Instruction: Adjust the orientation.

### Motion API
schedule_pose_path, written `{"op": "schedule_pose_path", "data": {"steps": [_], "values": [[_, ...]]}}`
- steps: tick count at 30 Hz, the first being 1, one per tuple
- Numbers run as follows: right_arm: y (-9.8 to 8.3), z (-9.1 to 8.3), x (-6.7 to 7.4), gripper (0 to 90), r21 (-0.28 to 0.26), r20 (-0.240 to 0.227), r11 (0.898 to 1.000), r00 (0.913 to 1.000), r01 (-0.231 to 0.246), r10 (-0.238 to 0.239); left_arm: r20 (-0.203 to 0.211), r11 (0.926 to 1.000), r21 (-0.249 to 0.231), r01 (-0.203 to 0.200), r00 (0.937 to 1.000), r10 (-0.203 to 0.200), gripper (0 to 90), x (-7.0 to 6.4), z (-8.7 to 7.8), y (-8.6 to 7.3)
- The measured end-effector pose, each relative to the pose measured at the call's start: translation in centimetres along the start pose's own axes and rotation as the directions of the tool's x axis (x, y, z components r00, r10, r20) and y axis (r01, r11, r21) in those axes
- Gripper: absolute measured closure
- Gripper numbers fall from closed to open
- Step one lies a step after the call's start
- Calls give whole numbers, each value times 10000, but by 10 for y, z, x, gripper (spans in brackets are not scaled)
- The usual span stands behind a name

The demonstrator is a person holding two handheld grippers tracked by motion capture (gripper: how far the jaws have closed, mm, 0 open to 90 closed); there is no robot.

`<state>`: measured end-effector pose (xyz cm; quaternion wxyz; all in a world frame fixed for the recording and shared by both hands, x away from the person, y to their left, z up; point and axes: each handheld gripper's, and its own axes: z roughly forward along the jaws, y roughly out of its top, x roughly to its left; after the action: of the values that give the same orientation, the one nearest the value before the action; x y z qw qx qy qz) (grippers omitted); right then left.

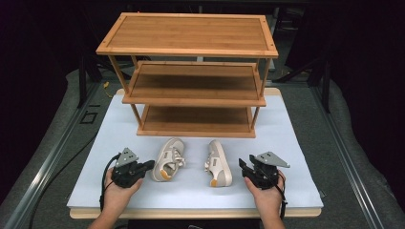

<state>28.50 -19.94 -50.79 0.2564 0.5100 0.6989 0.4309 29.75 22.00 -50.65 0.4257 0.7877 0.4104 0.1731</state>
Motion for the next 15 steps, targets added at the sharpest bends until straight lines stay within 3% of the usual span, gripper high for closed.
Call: {"op": "schedule_pose_path", "data": {"steps": [6, 10, 12, 13, 15], "values": [[2, -1, 4, 582, -22, -228, 10000, 9997, 93, -94, 27, 9988, 154, 458, 9989, -458, 900, 10, 2, -3], [2, -1, 7, 614, -58, -367, 9999, 9992, 147, -149, 35, 9959, 600, 671, 9977, -674, 900, 18, 8, -8], [3, -3, 9, 654, -93, -453, 9997, 9988, 204, -208, 102, 9935, 745, 862, 9961, -872, 900, 21, 10, -10], [5, -5, 11, 708, -152, -597, 9995, 9978, 277, -285, 379, 9919, 677, 1073, 9932, -1100, 900, 23, 10, -9], [5, -6, 13, 741, -236, -618, 9993, 9976, 287, -301, 346, 9922, 604, 1086, 9932, -1108, 900, 22, 10, -8]]}}
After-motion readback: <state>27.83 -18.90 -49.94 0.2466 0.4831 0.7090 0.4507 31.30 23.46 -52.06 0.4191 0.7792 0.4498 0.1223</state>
